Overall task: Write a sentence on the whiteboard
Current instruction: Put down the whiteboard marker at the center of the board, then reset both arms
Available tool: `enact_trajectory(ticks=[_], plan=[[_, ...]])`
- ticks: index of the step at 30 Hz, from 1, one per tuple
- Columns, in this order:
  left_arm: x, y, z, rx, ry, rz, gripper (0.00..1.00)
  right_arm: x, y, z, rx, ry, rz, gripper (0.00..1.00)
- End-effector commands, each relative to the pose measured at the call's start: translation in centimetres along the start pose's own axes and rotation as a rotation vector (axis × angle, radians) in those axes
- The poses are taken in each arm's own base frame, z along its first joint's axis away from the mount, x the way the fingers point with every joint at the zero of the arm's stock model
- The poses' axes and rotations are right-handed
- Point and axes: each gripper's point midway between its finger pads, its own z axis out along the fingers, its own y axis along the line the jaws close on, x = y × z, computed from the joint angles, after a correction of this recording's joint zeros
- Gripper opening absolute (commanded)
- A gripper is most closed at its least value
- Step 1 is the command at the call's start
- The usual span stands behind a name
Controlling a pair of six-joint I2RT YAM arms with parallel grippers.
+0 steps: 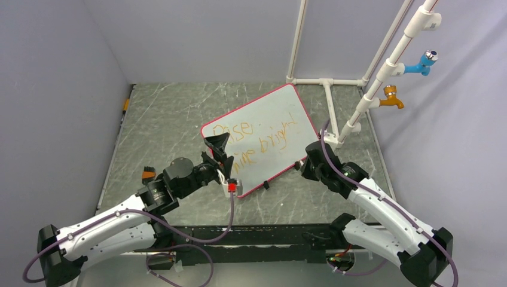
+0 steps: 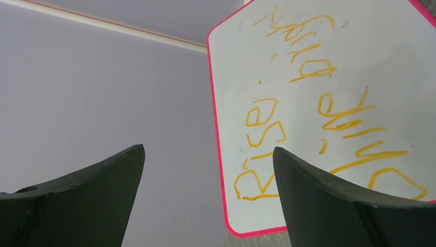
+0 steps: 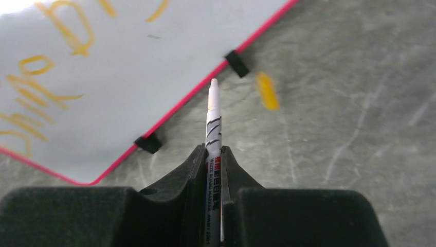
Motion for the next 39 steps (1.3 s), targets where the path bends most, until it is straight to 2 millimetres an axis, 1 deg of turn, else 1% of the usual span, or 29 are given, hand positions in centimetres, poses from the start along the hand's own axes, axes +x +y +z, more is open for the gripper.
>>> enact_trajectory(ticks=[1,5,8,12,13,14,15,16,17,18,19,24,27,32,36,39], plan=[[0.0,3.4,0.1,-0.108,0.009,-0.111,0.99,0.4,-4.2,0.5,0.212,-0.041,0.059,0.0],[0.5,4.0,0.3,-0.145,0.028,-0.16,0.99,2.0,-6.2,1.1,0.33,-0.001,0.074,0.0],[0.9,4.5,0.2,-0.174,0.046,-0.187,0.99,2.4,-6.3,1.6,0.336,0.005,0.078,0.0],[1.2,4.7,0.2,-0.176,0.061,-0.203,0.99,1.8,-6.1,1.9,0.324,-0.022,0.068,0.0],[1.2,4.6,0.3,-0.171,0.061,-0.205,1.0,1.7,-6.1,2.0,0.328,-0.023,0.061,0.08],[1.3,4.5,0.3,-0.168,0.062,-0.204,0.99,1.6,-6.1,2.1,0.334,-0.025,0.056,0.28],[1.3,4.5,0.3,-0.167,0.064,-0.206,0.99,1.5,-6.2,2.2,0.339,-0.023,0.053,0.51],[1.3,4.5,0.3,-0.169,0.065,-0.209,0.99,1.5,-6.2,2.4,0.345,-0.022,0.053,0.71],[1.3,4.5,0.3,-0.168,0.065,-0.211,0.99,1.6,-6.3,2.5,0.35,-0.018,0.052,0.84],[1.4,4.5,0.3,-0.168,0.069,-0.213,0.99,1.6,-6.3,2.7,0.35,-0.016,0.053,0.95],[1.4,4.5,0.3,-0.167,0.072,-0.217,0.99,1.5,-6.2,2.8,0.347,-0.019,0.058,0.99],[1.7,4.5,0.4,-0.169,0.083,-0.227,0.99,1.2,-5.6,3.0,0.322,-0.022,0.045,1.0],[1.8,4.5,0.5,-0.171,0.089,-0.243,0.99,0.5,-4.4,3.0,0.261,-0.027,0.009,1.0],[2.1,4.6,0.6,-0.173,0.103,-0.256,0.99,-1.5,-2.4,2.7,0.18,-0.069,-0.034,1.0],[2.2,4.7,0.6,-0.181,0.107,-0.263,0.99,-3.5,-0.4,1.8,0.084,-0.128,-0.058,1.0],[2.3,4.7,0.6,-0.179,0.11,-0.268,0.99,-4.6,0.9,1.2,0.004,-0.175,-0.059,1.0]])
